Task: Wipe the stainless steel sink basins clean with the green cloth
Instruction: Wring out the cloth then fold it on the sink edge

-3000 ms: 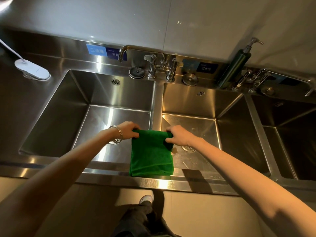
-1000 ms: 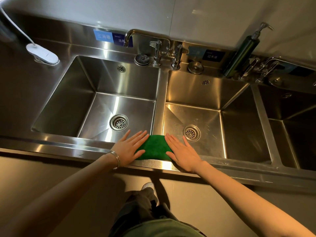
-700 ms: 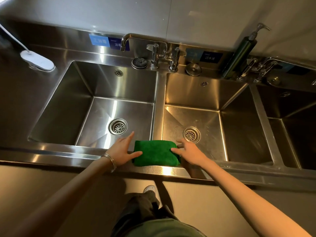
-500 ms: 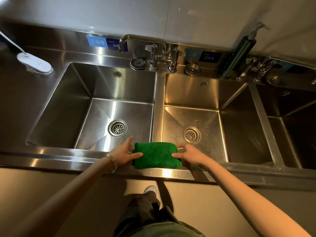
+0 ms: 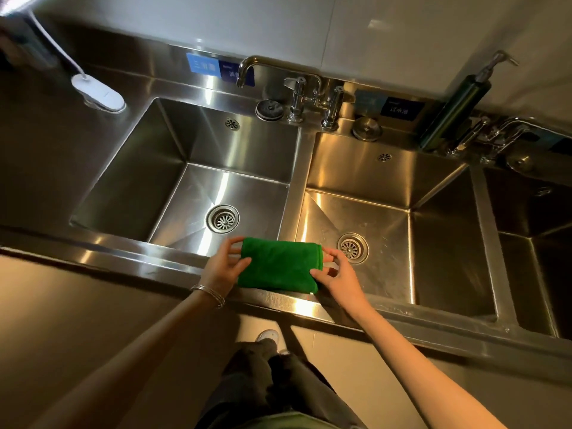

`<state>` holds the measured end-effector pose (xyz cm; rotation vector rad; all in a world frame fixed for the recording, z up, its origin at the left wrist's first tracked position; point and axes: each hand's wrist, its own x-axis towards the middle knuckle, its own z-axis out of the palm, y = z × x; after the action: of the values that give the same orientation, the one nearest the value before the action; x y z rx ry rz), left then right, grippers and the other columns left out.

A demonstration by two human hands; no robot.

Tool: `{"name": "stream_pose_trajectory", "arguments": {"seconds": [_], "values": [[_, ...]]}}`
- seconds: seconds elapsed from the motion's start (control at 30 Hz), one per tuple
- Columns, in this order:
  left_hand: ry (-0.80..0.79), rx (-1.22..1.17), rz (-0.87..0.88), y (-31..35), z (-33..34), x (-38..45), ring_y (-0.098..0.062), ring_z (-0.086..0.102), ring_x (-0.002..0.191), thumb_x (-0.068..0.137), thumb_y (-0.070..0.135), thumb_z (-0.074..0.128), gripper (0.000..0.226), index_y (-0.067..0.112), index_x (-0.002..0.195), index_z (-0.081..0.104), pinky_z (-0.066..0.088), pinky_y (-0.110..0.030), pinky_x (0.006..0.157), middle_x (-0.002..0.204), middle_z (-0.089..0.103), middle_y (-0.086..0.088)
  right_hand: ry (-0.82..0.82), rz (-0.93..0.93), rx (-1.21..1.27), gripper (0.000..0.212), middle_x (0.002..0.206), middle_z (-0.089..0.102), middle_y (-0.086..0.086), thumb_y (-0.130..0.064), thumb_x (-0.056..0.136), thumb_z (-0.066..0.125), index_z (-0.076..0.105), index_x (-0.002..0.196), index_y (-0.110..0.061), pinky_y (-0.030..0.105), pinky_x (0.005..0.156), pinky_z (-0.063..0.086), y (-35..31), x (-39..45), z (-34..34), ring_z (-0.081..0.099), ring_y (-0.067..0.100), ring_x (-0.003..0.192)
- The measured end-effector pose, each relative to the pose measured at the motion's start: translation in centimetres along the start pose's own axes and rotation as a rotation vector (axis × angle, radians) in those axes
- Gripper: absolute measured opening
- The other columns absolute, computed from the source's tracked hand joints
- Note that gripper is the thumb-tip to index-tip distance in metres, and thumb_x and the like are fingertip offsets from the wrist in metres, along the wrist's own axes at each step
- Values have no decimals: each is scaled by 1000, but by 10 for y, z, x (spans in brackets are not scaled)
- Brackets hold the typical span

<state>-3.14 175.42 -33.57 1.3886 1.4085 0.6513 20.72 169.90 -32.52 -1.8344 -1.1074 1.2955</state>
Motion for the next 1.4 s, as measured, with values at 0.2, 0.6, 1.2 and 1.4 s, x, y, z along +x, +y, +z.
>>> {"name": "stream_pose_trajectory", "arguments": {"seconds": [0.2,0.6,1.2,1.4], "values": [[154,-338,-148,19,-4,-21,-1,58,47,89,-7,50,34,2,122,46,43,-10,41,87,59,-14,-4,-134,-69,46,127,48,5,-14,90,58,46,134,-10,0,71,41,-25,6,2,48,2,99],[236,-507,-229,-31,-121,-100,-20,64,93,52,23,82,86,22,130,45,55,-27,61,109,63,-2,-363,-280,-58,47,126,48,-6,-40,73,71,54,116,-49,51,97,47,-85,-5,101,50,23,119],[447,-444,-151,-112,-406,-140,-27,52,117,85,-3,57,51,9,133,46,45,-46,98,127,55,-12,-305,-415,86,38,124,56,8,-10,90,58,53,127,-18,38,92,52,-199,-40,400,61,21,105],[428,-483,-146,-125,-462,-96,-25,57,113,84,-4,59,50,12,130,50,48,-43,95,121,60,-9,-259,-406,83,40,119,60,8,-12,88,61,56,127,-11,41,90,54,-231,-5,442,64,22,102]]}}
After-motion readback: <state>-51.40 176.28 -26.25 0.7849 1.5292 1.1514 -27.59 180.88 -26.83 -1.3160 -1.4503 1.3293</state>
